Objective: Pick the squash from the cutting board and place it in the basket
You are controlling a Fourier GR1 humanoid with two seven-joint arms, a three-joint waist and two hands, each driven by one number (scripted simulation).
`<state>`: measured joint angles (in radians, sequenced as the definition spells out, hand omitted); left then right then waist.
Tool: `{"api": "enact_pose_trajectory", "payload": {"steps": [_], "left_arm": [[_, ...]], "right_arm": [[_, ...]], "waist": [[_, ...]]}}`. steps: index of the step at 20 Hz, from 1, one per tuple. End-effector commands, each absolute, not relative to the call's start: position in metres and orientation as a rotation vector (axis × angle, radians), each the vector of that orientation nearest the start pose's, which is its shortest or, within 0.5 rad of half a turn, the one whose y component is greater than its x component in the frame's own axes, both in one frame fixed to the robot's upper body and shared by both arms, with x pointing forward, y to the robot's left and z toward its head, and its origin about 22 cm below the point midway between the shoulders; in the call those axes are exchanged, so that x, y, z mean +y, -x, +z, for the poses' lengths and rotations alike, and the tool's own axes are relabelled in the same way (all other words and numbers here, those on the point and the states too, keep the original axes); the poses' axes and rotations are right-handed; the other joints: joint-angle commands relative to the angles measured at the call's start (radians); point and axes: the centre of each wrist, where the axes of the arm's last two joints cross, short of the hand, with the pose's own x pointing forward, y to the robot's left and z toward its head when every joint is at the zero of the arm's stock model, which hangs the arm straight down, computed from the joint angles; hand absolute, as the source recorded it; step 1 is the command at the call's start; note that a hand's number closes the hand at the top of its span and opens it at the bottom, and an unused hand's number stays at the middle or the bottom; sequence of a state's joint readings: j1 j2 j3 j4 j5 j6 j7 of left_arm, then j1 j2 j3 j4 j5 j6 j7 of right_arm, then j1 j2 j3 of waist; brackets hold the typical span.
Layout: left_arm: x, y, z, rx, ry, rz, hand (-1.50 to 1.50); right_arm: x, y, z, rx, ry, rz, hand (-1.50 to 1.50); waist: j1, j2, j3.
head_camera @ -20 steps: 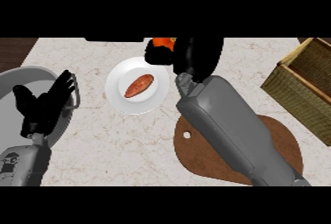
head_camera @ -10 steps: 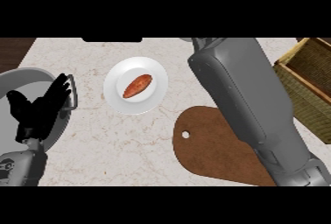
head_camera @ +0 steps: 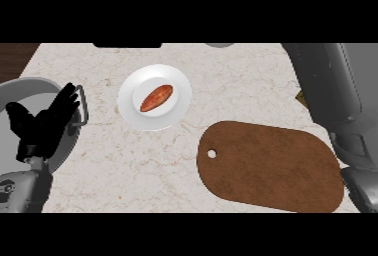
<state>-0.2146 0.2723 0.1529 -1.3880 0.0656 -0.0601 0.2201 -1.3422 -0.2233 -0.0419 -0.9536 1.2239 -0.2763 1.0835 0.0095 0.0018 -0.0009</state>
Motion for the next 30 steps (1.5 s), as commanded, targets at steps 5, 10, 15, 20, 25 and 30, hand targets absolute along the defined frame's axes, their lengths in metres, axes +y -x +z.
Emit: {"api": "enact_pose_trajectory", "payload": {"steps": [5, 10, 15, 20, 25, 30], "left_arm": [[0.322, -0.294, 0.039, -1.392, -0.207, -0.070, 0.00], [0.315, -0.289, 0.027, -1.393, -0.198, -0.072, 0.00], [0.302, -0.288, 0.027, -1.376, -0.186, -0.074, 0.00], [0.323, -0.287, 0.034, -1.388, -0.208, -0.077, 0.00], [0.312, -0.289, 0.029, -1.377, -0.187, -0.077, 0.00], [0.322, -0.300, 0.036, -1.373, -0.203, -0.086, 0.00]], "right_arm": [[-0.177, -0.435, 0.333, -1.179, 1.515, -0.139, 1.50], [-0.227, -0.428, 0.310, -1.180, 1.515, -0.132, 1.50], [-0.257, -0.414, 0.268, -1.162, 1.528, -0.101, 1.50], [-0.292, -0.413, 0.240, -1.183, 1.493, -0.172, 1.50], [-0.307, -0.407, 0.229, -1.095, 1.595, -0.398, -1.50], [-0.344, -0.408, 0.207, -1.100, 1.551, -0.335, -1.50]], "waist": [[-0.005, -0.001, 0.001], [-0.012, -0.003, 0.001], [-0.016, -0.004, 0.001], [-0.005, 0.000, 0.001], [-0.006, -0.002, 0.001], [-0.004, 0.001, 0.001]]}}
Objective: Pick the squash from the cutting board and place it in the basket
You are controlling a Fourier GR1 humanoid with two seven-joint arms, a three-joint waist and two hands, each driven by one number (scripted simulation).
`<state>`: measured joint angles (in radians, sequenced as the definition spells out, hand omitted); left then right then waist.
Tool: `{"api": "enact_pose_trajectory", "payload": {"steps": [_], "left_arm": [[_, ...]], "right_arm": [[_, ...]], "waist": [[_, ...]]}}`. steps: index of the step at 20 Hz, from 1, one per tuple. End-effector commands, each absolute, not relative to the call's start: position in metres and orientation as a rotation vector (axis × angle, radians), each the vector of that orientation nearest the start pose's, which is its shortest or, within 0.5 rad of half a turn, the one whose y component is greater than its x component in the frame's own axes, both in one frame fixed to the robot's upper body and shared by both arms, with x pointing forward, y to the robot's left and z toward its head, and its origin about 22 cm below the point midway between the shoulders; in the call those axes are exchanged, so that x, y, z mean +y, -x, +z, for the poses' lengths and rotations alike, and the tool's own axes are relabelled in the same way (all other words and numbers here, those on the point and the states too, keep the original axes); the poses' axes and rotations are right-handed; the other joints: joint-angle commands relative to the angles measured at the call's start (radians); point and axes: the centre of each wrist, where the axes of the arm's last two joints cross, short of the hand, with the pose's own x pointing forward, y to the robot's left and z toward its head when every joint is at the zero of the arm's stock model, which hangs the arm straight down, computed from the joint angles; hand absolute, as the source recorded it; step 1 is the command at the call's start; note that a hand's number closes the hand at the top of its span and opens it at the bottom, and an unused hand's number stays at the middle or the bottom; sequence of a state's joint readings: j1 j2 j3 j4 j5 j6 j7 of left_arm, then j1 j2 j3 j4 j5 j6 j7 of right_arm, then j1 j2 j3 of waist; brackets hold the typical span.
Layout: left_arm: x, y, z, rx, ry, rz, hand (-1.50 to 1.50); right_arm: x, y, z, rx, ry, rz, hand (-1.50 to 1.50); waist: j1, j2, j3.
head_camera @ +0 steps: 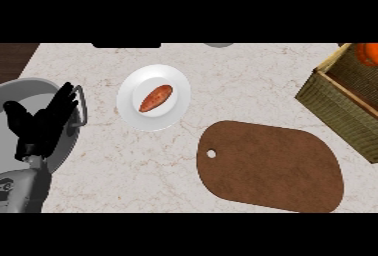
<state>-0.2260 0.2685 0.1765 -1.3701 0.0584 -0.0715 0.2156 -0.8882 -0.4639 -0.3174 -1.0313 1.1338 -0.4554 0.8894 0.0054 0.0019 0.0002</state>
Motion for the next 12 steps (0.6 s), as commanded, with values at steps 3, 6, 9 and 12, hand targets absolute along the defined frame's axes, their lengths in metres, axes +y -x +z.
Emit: {"api": "enact_pose_trajectory", "payload": {"steps": [3, 6, 9, 12], "left_arm": [[0.326, -0.307, 0.049, -1.397, -0.191, -0.100, 0.00], [0.323, -0.297, 0.039, -1.394, -0.183, -0.083, 0.00], [0.298, -0.307, 0.031, -1.402, -0.202, -0.088, 0.00], [0.315, -0.293, 0.034, -1.384, -0.189, -0.051, 0.00]], "right_arm": [[-0.343, -0.416, 0.229, -1.159, 1.519, -0.293, -1.50], [-0.356, -0.407, 0.220, -1.249, 1.527, -0.338, -1.50], [-0.341, -0.411, 0.233, -1.262, 1.518, -0.509, -1.50], [-0.366, -0.386, 0.248, -1.289, 1.492, -0.741, -1.50]], "waist": [[0.002, 0.001, 0.000], [0.003, 0.000, 0.000], [0.000, 0.001, 0.000], [-0.012, -0.008, 0.000]]}}
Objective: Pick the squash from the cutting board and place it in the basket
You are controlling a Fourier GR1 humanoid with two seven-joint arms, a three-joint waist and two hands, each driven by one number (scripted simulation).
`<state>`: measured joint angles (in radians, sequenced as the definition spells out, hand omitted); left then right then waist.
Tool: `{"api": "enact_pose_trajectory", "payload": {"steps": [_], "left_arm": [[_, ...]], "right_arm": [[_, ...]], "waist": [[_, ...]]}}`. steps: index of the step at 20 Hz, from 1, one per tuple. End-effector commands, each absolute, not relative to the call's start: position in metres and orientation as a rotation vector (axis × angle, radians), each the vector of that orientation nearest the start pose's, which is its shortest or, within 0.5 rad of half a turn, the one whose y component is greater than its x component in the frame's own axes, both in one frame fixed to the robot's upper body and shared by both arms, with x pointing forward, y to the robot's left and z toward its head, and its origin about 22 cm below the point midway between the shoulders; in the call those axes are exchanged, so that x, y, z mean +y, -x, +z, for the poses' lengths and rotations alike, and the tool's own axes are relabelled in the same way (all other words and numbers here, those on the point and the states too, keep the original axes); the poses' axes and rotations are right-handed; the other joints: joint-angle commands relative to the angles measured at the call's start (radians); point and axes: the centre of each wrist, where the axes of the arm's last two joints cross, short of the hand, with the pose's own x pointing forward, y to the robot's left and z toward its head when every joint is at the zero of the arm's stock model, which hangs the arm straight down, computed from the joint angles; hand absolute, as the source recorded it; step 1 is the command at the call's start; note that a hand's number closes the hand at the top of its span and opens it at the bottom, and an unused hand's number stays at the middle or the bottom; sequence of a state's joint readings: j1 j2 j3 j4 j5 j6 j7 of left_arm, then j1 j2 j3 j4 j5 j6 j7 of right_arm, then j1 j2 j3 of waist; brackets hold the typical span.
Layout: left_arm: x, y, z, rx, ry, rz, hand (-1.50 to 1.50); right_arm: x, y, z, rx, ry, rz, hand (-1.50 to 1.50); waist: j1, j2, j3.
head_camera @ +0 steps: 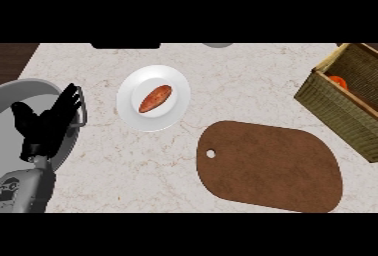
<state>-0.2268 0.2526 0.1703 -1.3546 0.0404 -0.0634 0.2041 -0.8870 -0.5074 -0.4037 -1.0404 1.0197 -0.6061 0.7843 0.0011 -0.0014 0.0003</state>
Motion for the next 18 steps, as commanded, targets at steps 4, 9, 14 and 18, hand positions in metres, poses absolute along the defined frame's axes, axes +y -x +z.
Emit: {"api": "enact_pose_trajectory", "payload": {"steps": [4, 9, 14, 18], "left_arm": [[0.324, -0.286, 0.038, -1.386, -0.209, -0.058, 0.00], [0.335, -0.279, 0.028, -1.368, -0.208, -0.046, 0.00], [0.329, -0.288, 0.039, -1.365, -0.246, -0.031, 0.00], [0.323, -0.276, 0.040, -1.371, -0.223, -0.031, 0.00]], "right_arm": [[-0.391, -0.349, 0.257, -1.332, 1.444, -0.902, -1.50], [-0.404, -0.278, 0.243, -1.338, 1.398, -0.847, -1.50], [-0.424, -0.213, 0.240, -1.311, 1.299, -0.724, -1.50], [-0.423, -0.159, 0.242, -1.312, 1.252, -0.663, -1.50]], "waist": [[-0.023, -0.009, 0.000], [-0.036, -0.009, -0.001], [-0.067, -0.012, 0.000], [-0.050, -0.013, 0.000]]}}
